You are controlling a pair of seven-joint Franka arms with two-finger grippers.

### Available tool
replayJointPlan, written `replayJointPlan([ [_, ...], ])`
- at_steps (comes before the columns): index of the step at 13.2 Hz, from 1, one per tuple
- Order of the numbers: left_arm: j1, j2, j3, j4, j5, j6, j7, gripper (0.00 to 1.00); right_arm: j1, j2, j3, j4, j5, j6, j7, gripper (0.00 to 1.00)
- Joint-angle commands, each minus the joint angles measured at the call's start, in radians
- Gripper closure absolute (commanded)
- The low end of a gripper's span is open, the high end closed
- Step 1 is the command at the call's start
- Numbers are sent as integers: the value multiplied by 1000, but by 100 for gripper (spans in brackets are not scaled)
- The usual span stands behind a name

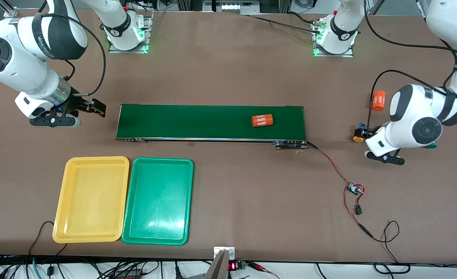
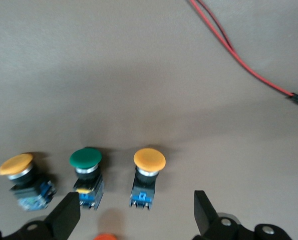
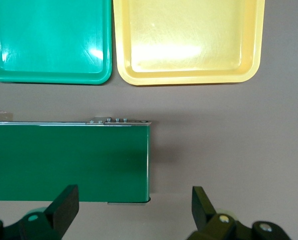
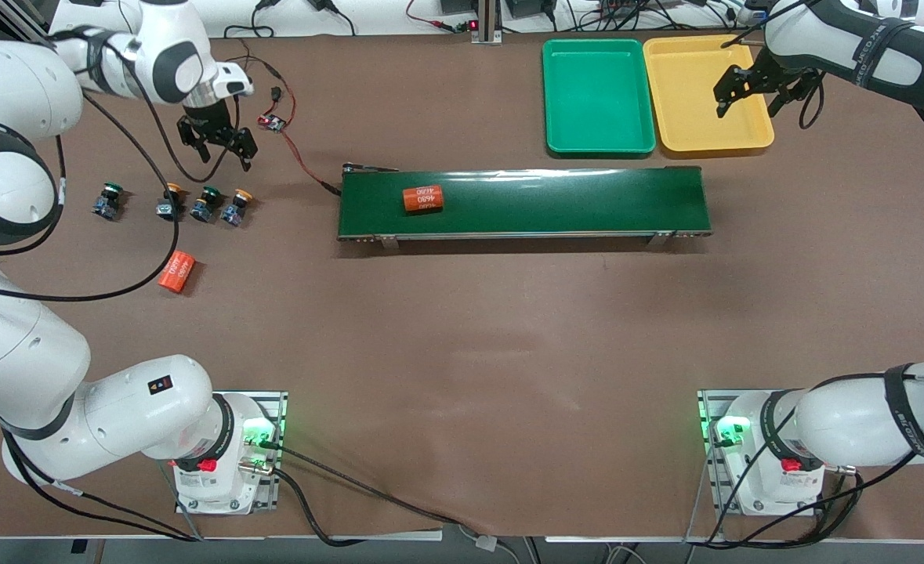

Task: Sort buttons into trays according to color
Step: 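Move the left gripper back and grasp a yellow-capped button, then carry the yellow button onto the conveyor and open the left gripper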

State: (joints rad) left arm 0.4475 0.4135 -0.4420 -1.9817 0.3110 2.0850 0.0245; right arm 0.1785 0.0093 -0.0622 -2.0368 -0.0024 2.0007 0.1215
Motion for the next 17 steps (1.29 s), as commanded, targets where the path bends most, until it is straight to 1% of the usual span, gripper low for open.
replayJointPlan([
  [1,80,-59,-15,-158,0,191,27,0,-5,6,2,9,2,3,-3,0],
  [3,106,-58,-15,-247,0,324,40,0,-5,8,2,9,2,3,-3,0],
  [5,106,-59,-17,-278,0,349,37,1,-4,8,2,9,2,3,-3,0],
  [7,106,-45,-15,-278,0,354,38,3,-4,8,2,9,2,3,-3,0],
  [8,108,-30,-15,-278,0,354,43,6,-4,8,2,9,2,3,-3,0],
  [9,111,-25,-15,-279,0,354,43,12,-5,8,2,9,2,3,-5,0],
  [10,112,-19,-15,-287,0,354,41,20,-5,8,2,9,2,3,-5,0],
  [12,112,-13,-15,-287,0,352,41,41,-5,8,2,9,2,1,-5,0],
  [13,112,-12,-15,-287,0,351,43,55,-5,8,4,9,2,1,-5,0],
  [14,112,-12,-15,-287,0,349,45,64,-5,8,2,9,2,1,-5,0],
  [16,111,-22,-17,-281,0,336,43,76,-5,8,2,9,2,1,-5,0],
  [17,111,-27,-18,-275,0,326,43,81,-5,8,2,9,2,1,-5,0],
])
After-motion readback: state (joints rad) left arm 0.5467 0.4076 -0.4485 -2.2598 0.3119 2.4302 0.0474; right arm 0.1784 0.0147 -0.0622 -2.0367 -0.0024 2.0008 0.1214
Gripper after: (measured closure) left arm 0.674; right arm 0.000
